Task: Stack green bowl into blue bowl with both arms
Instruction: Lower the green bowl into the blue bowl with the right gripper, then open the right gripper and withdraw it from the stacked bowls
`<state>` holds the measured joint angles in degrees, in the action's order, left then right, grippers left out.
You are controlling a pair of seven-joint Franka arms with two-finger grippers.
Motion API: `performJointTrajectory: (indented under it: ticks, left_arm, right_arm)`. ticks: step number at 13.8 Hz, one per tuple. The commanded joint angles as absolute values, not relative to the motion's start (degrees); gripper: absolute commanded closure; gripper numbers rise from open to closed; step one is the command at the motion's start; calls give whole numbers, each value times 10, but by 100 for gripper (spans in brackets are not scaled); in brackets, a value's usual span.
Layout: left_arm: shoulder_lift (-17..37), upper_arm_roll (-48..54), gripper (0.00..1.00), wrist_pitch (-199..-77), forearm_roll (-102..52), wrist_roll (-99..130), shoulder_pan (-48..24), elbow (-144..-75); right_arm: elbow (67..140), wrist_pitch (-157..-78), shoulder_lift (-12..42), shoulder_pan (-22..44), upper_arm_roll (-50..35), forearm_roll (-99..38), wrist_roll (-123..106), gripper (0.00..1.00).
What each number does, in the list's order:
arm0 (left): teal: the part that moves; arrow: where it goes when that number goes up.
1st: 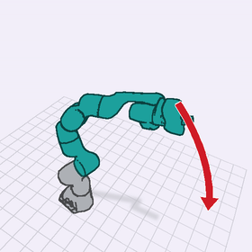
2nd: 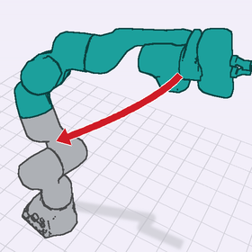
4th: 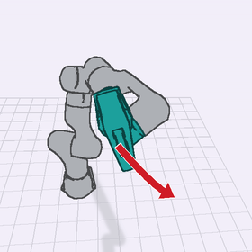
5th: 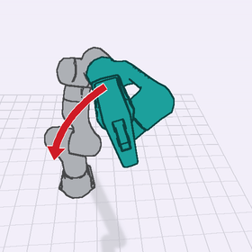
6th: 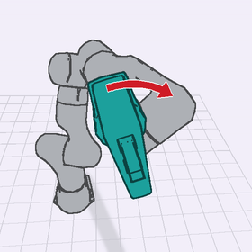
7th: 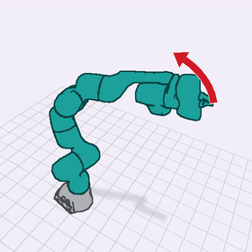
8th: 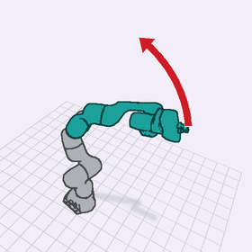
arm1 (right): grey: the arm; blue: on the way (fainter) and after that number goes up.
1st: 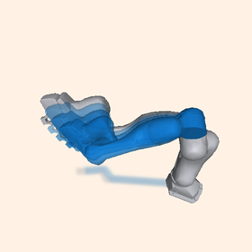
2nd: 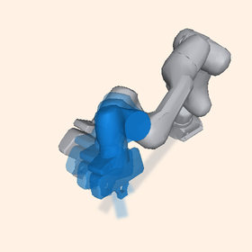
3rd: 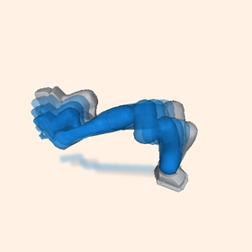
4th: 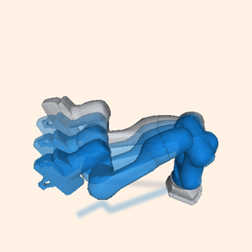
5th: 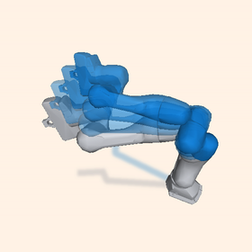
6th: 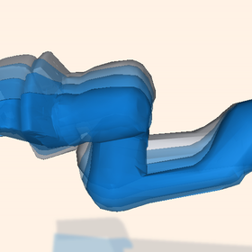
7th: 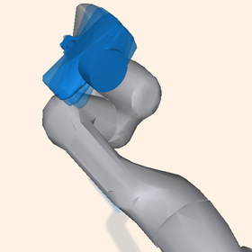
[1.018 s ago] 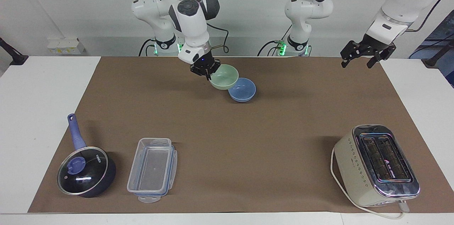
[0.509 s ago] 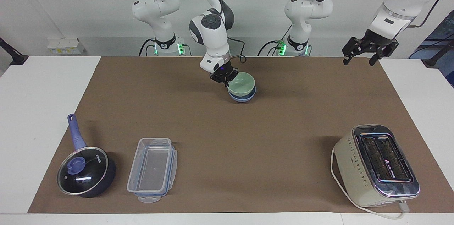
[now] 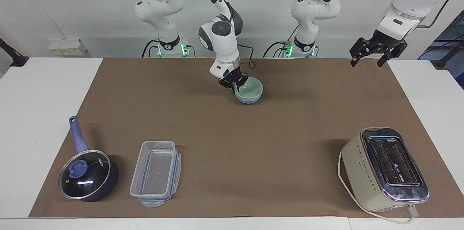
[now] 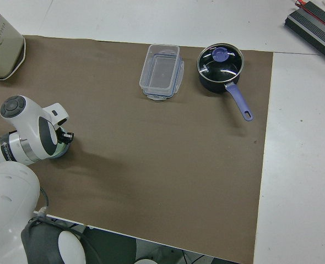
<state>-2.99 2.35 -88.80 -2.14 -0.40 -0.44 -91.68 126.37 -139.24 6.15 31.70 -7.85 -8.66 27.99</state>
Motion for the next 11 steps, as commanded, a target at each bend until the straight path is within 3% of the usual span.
performJointTrajectory:
  ticks: [1, 3, 8, 11]
  left_arm:
    - [-30, 29, 0, -873, -11, -4, 3, -907]
    - [-30, 29, 0, -872, -11, -4, 2, -907]
    - [-30, 29, 0, -872, -11, -4, 2, -907]
    - [-30, 29, 0, -872, -11, -4, 3, -907]
  right_arm:
    - [1258, -1382, 48, 313, -71, -80, 283, 19]
    - [1251, -1352, 25, 294, -70, -69, 283, 1]
    - [1213, -1230, -57, 208, -70, -57, 280, 0]
    - [1166, -1140, -80, 147, -69, -48, 254, 0]
